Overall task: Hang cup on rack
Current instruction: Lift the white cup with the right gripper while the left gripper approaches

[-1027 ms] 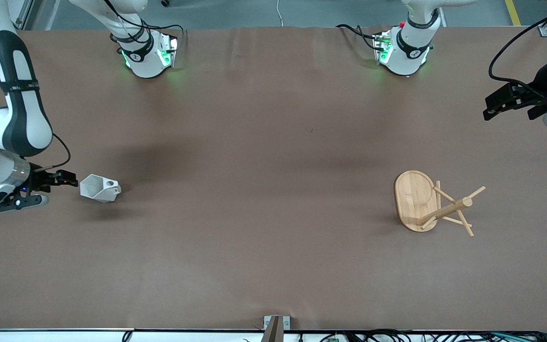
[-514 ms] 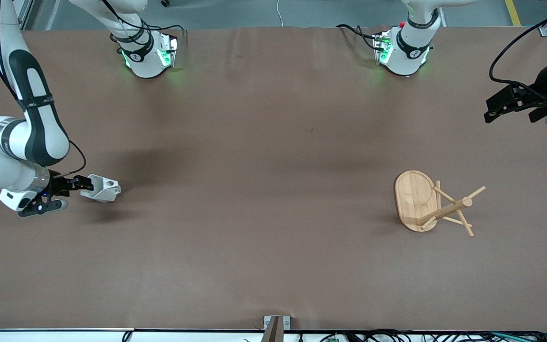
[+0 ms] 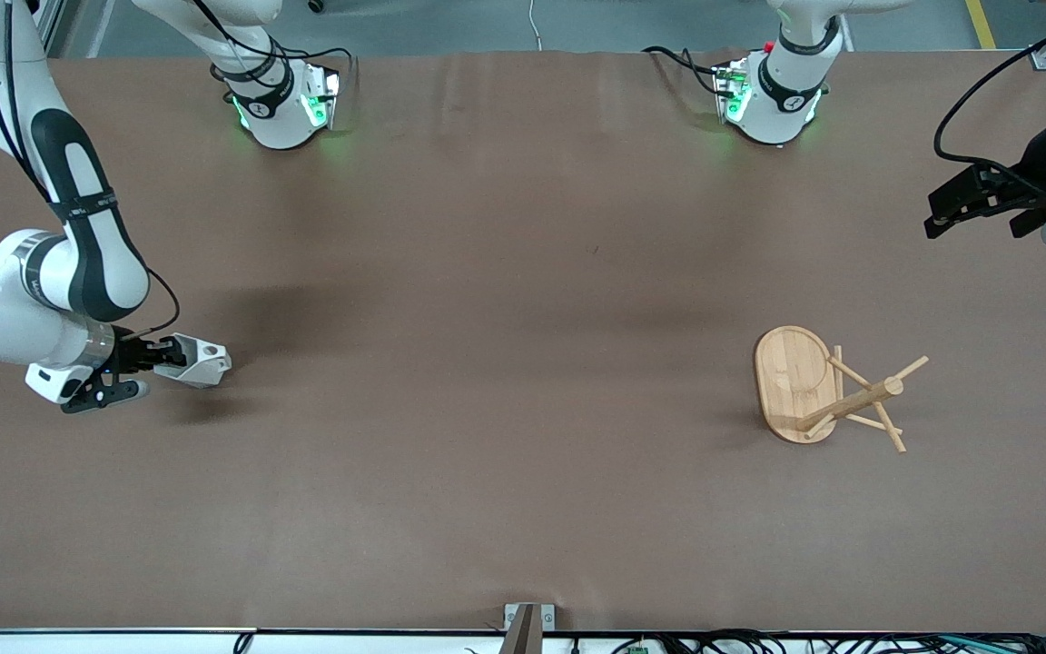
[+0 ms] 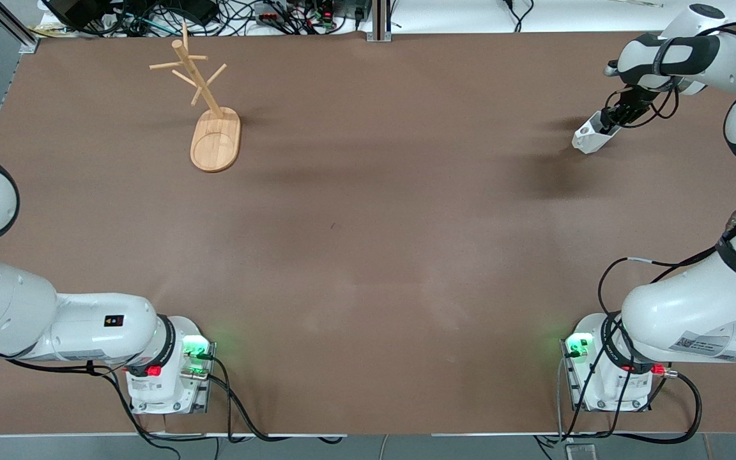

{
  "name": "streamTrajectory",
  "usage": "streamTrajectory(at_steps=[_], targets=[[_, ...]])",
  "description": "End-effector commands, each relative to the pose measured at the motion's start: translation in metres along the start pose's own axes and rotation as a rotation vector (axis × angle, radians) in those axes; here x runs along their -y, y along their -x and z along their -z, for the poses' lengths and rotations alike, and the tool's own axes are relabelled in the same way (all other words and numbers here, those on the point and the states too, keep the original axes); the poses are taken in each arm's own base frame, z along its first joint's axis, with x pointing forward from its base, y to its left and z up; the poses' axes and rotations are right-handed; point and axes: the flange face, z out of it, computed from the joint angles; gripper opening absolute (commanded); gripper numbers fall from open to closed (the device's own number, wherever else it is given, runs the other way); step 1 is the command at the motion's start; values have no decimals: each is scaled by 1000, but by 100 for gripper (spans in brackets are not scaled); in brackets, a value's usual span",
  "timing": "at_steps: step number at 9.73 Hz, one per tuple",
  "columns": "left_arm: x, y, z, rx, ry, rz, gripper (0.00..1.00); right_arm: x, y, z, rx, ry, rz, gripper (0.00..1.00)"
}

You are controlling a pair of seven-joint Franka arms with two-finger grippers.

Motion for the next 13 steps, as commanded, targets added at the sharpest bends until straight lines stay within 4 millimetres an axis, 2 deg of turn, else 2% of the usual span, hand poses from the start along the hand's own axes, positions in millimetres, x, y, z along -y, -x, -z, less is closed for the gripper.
streamTrajectory(at_steps=[1, 3, 4, 6, 7, 8, 10, 12, 13], targets=[[-2, -9, -17, 15, 12, 3, 100, 9, 3, 28, -17, -46, -11, 0], [-1, -9, -18, 20, 15, 8, 100, 20, 3, 76, -45, -136, -41, 0], [3, -10, -20, 24, 16, 11, 100, 35, 3, 96, -63, -194, -55, 0], [-3, -12, -21, 20, 17, 2, 100, 86, -4, 115, -81, -405, -65, 0], [-7, -15, -27, 29, 17, -24, 100, 105, -8, 117, -74, -481, -61, 0], [-15, -15, -28, 31, 20, -41, 100, 135, -14, 118, -63, -564, -43, 0], [-46, -13, -28, 24, 72, -91, 100, 196, -28, 121, -72, -723, -26, 0], [-117, -2, -36, 47, 165, -244, 100, 258, -40, 124, -78, -878, -41, 0], [-161, 3, -45, 40, 176, -347, 100, 288, -44, 124, -72, -948, -49, 0]])
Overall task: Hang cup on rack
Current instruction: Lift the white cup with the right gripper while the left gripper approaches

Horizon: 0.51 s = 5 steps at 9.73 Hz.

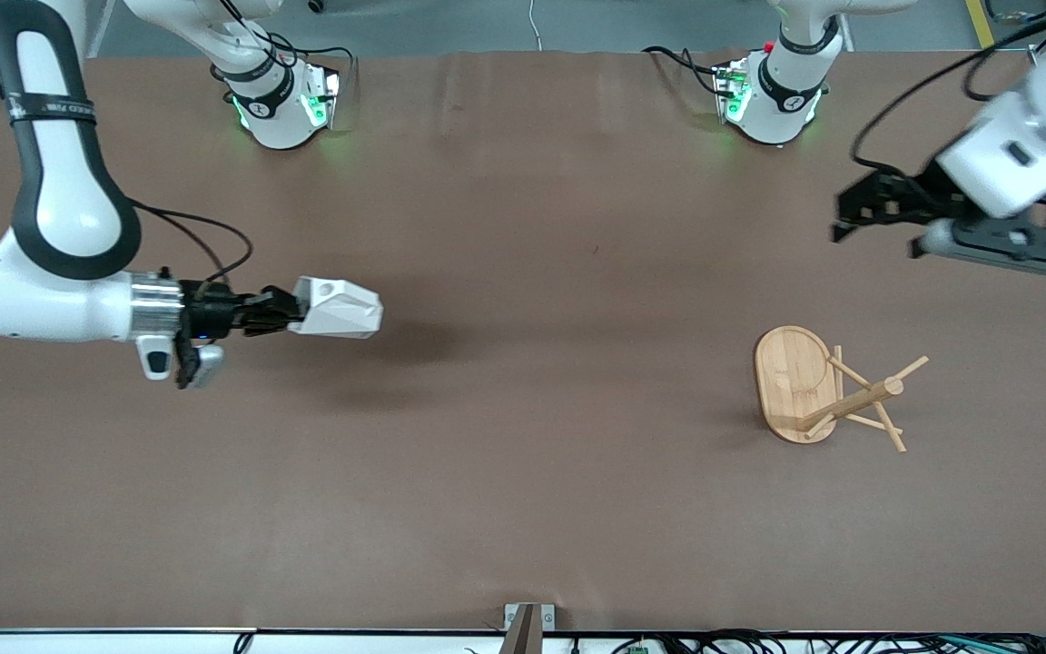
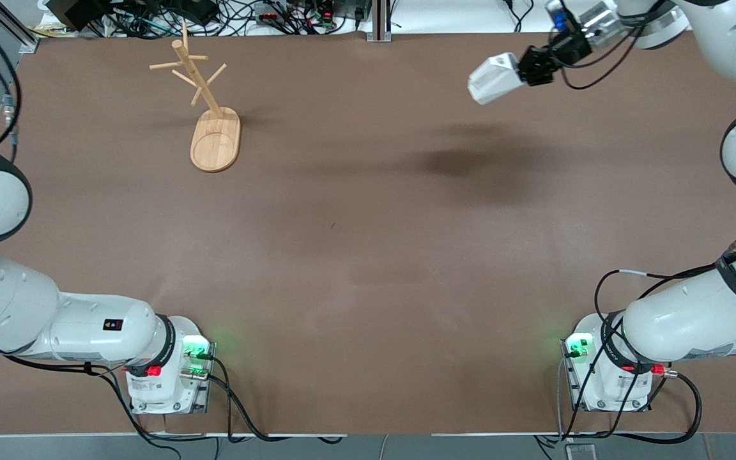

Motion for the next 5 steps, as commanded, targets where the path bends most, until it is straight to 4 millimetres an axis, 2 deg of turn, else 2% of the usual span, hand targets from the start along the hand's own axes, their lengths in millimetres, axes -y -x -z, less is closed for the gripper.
streamTrajectory(at_steps=[1, 3, 5], targets=[[-86, -12, -49, 26, 31, -229, 100, 31, 0, -34, 1, -123, -33, 0], [-170, -7, -76, -5, 60, -434, 100, 62, 2, -69, 20, -221, -30, 0], [-243, 10, -96, -51, 80, -595, 100, 86, 6, -104, 45, -297, -34, 0]])
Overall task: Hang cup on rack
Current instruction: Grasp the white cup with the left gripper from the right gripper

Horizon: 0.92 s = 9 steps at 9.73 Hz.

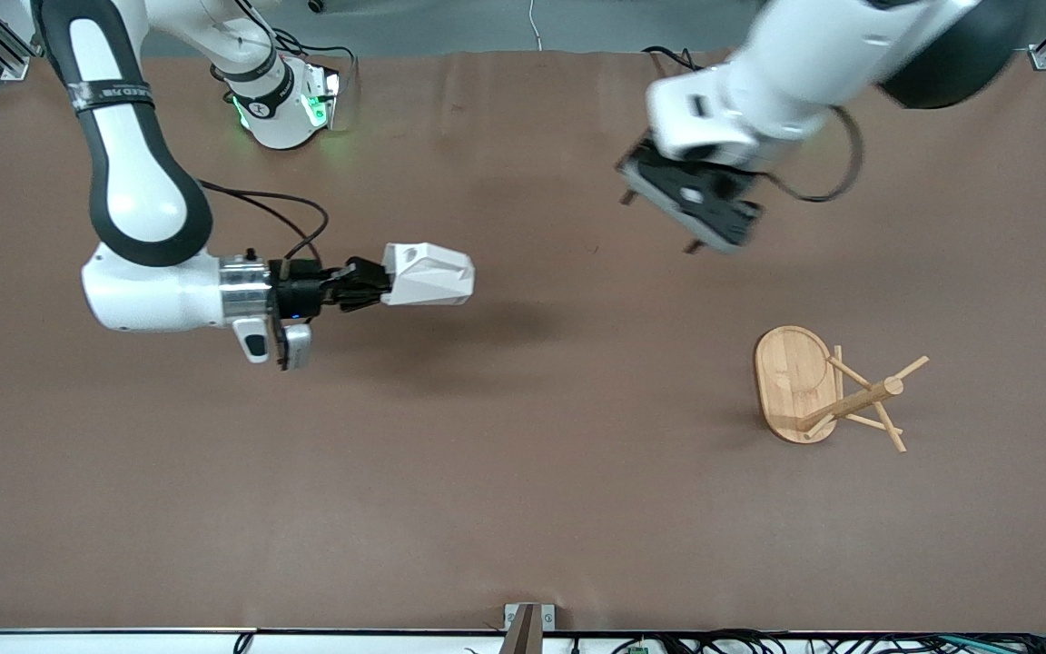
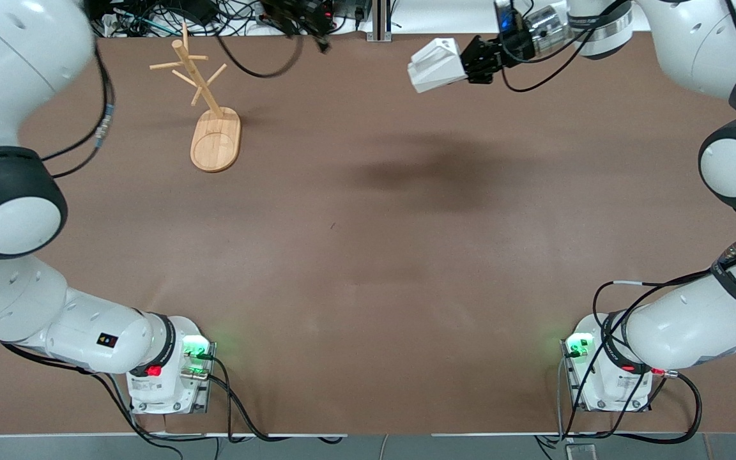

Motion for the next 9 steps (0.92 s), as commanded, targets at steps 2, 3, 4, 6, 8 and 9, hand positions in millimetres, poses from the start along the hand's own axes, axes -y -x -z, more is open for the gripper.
streamTrajectory(at_steps=[2, 3, 4, 6, 8, 9], targets=[[-70, -16, -52, -7, 15, -281, 100, 11, 10, -42, 75, -110, -24, 0], [-84, -18, -62, -7, 6, -357, 100, 11, 12, -49, 91, -124, -26, 0], [-113, -17, -71, -6, 10, -407, 100, 13, 14, -55, 102, -125, -27, 0], [-114, -17, -95, 5, -47, -477, 100, 19, 19, -71, 130, -123, -20, 0], [-114, -12, -115, 28, -41, -487, 99, 22, 23, -78, 153, -129, -14, 0], [-113, -10, -118, 31, -41, -486, 99, 22, 23, -79, 156, -131, -13, 0]])
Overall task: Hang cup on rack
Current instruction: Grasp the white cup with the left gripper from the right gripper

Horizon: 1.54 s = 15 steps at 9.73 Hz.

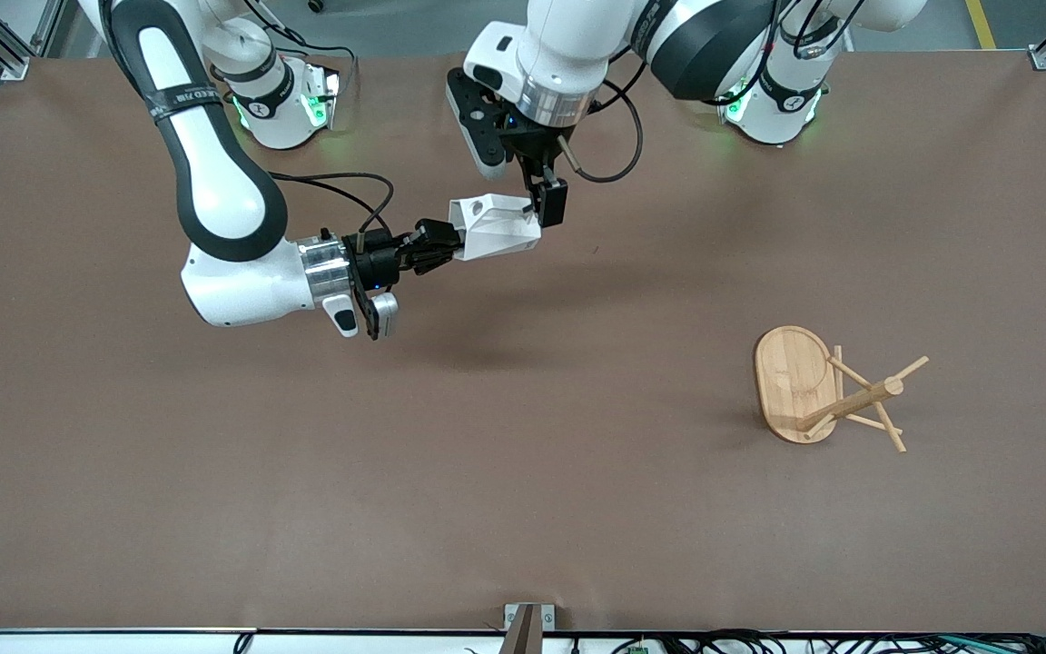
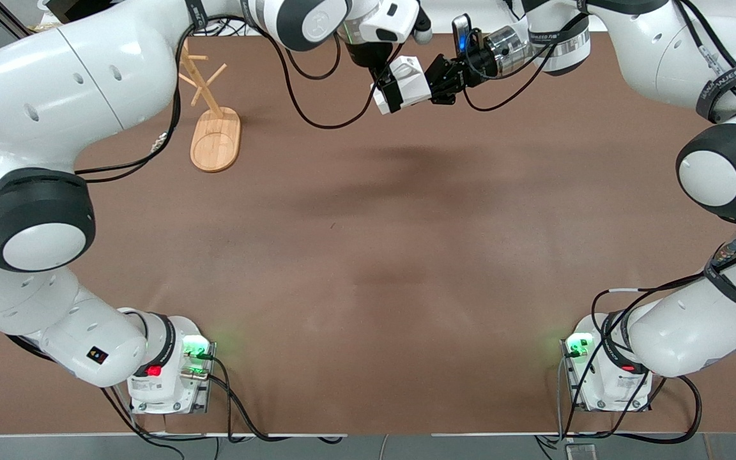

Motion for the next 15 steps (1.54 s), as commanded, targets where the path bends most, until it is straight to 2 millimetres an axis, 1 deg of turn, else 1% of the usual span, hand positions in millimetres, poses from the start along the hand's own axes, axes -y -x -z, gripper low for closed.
streamTrajectory(at_steps=[1, 3, 4, 5, 6, 7, 9, 10, 11, 12, 13, 14, 15], targets=[[2, 4, -30, 26, 3, -26, 98, 13, 5, -7, 12, -34, 13, 0], [10, 7, -23, 19, -1, -65, 98, 14, 6, -8, 15, -34, 24, 0], [21, 11, -25, 21, -1, -61, 98, 14, 6, -8, 15, -34, 41, 0], [22, 11, -28, 24, 4, -59, 98, 14, 6, -8, 14, -35, 42, 0], [22, 12, -33, 32, 8, -58, 95, 14, 6, -9, 16, -35, 43, 1], [23, 12, -35, 34, 9, -56, 91, 15, 7, -9, 28, -44, 44, 1], [23, 12, -34, 34, 10, -55, 53, 15, 9, -9, 34, -46, 44, 1], [24, 12, -32, 31, 9, -52, 30, 16, 9, -10, 39, -48, 44, 1], [26, 12, -29, 27, 5, -38, 13, 16, 9, -9, 39, -49, 44, 1], [32, 13, -26, 22, -2, -14, 10, 16, 9, -9, 40, -49, 35, 4], [33, 14, -17, 15, -21, 27, 8, 16, 9, -9, 41, -49, 30, 99], [50, 22, -4, 3, -44, 136, 8, 19, 9, -7, 40, -51, 35, 100], [63, 29, 3, 6, -52, 215, 8, 22, 9, -6, 36, -50, 41, 100]])
